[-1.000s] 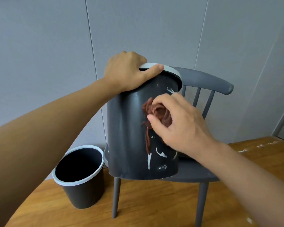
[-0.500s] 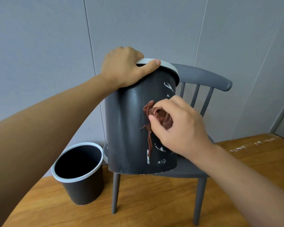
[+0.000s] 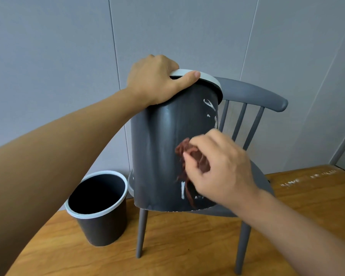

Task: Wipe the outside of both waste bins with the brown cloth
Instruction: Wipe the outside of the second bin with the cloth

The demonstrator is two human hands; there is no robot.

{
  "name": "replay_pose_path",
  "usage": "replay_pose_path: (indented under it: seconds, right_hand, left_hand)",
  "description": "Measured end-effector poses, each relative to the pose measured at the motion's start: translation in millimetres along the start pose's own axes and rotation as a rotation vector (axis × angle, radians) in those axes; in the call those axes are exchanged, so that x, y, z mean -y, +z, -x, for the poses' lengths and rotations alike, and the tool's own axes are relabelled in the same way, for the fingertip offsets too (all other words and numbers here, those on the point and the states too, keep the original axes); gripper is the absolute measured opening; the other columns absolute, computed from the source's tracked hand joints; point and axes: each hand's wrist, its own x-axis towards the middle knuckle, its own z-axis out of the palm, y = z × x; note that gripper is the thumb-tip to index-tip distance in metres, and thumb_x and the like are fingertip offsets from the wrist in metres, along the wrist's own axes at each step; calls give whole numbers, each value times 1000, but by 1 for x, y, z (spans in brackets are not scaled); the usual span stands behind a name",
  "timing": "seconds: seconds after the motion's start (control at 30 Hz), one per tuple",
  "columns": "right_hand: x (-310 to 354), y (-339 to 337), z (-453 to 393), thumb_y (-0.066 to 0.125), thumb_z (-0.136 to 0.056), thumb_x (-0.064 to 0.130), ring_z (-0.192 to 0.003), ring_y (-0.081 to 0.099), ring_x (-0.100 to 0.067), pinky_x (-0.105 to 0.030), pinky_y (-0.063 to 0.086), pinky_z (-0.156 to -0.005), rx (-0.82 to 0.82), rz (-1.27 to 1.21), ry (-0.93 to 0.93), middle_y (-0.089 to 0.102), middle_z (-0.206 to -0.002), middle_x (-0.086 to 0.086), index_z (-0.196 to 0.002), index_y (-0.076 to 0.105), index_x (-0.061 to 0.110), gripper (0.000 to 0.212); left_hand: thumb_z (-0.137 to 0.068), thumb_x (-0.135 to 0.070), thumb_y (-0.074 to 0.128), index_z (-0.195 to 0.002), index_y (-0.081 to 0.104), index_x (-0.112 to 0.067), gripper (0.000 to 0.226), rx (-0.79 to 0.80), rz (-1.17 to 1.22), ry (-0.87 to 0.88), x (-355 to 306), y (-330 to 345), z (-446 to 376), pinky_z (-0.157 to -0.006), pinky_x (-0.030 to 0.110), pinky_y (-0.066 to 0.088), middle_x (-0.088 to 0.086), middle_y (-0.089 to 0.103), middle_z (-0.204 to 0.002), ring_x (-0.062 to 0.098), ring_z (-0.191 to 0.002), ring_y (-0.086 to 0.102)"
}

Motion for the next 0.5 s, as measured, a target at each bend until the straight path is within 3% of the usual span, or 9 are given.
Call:
replay_pose_path:
  seconds: [0.17,0.37,0.5]
  right_hand:
    - [3,-7,24,64,-92,34,-71,52,-19,-37,48,-50,168,21,-164,54,-82,2,-91,70,16,19]
    - [-7,-2,-25,67,-95,38,-86,61,-26,-35,51,-65,-74,19,141,61,-99,-1,-113,64,20,26]
    - [-4,11,1,65,-98,40,-98,55,-32,-42,56,-64,-91,27,72,55,-113,-14,-109,70,15,28]
  left_hand:
    - [-86,-78,45,-60,28,-12,72,-9,-20,19,-3,-2,2,-52,35,25,4,33,-51,27,-55,36]
    - [-87,-76,47,-60,27,-13,72,0,-12,-11,-2,-2,0,-50,34,23,4,33,-51,25,-53,34]
    - [-86,-78,46,-59,29,-13,72,8,1,-37,8,1,-2,-52,34,27,3,34,-51,26,-53,36]
